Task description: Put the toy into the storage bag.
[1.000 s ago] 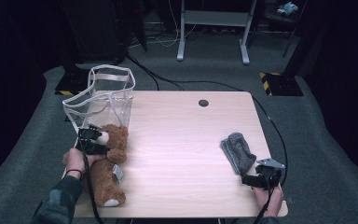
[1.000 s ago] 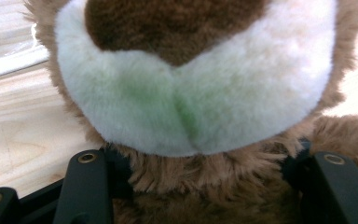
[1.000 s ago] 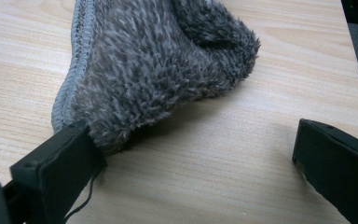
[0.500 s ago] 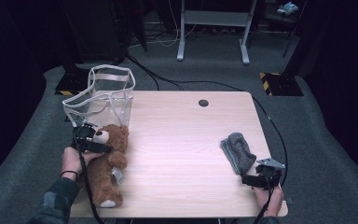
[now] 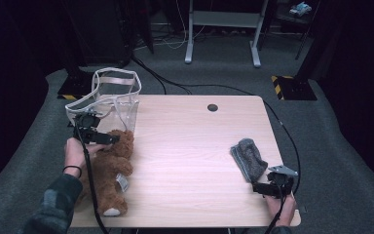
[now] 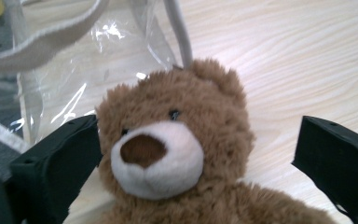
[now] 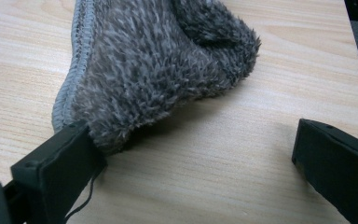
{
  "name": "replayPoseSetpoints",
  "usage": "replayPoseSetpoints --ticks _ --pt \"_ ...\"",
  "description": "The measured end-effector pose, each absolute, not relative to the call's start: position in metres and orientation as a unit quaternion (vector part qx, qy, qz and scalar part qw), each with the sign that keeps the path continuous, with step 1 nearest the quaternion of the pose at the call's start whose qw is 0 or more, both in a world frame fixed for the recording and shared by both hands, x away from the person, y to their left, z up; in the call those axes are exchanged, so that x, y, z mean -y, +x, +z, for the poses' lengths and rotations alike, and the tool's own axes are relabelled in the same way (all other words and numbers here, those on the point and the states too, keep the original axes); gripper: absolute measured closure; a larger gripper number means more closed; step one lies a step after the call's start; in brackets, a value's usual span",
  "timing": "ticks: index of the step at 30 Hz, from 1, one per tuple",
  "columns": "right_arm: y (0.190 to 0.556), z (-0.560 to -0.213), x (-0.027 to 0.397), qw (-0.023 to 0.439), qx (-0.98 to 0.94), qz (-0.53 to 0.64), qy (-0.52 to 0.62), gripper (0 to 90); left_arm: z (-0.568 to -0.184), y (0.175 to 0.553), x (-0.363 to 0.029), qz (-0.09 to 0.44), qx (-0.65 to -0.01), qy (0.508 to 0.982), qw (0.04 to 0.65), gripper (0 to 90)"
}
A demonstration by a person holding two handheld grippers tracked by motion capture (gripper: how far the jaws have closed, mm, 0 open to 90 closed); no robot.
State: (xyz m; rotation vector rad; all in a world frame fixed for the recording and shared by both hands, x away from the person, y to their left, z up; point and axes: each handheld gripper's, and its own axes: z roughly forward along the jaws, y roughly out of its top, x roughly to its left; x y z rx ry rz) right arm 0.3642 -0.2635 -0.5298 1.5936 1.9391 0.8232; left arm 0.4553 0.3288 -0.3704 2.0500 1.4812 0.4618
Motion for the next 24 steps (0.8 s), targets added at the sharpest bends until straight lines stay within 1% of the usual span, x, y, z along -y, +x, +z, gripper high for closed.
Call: replayPoseSetpoints --ticks 11,18,22,24 --pt "0.365 -0.53 0.264 0.248 -0.713 0.302 0.582 0.9 -0.339 0.481 -0.323 0.206 -0.545 0.754 0.303 0.0" --pt "0.365 -0.53 0.264 0.248 -0.713 0.302 0.582 0.9 -0.326 0.499 -0.317 0.223 -0.539 0.751 0.31 0.9" --pt "0.365 -0.53 0.264 0.248 -0.713 0.302 0.582 0.9 -0.318 0.508 -0.316 0.229 -0.539 0.742 0.326 1.7" --pt "0.365 -0.53 0.264 0.248 -0.713 0.302 0.582 0.9 -0.316 0.512 -0.315 0.235 -0.537 0.744 0.322 2.5"
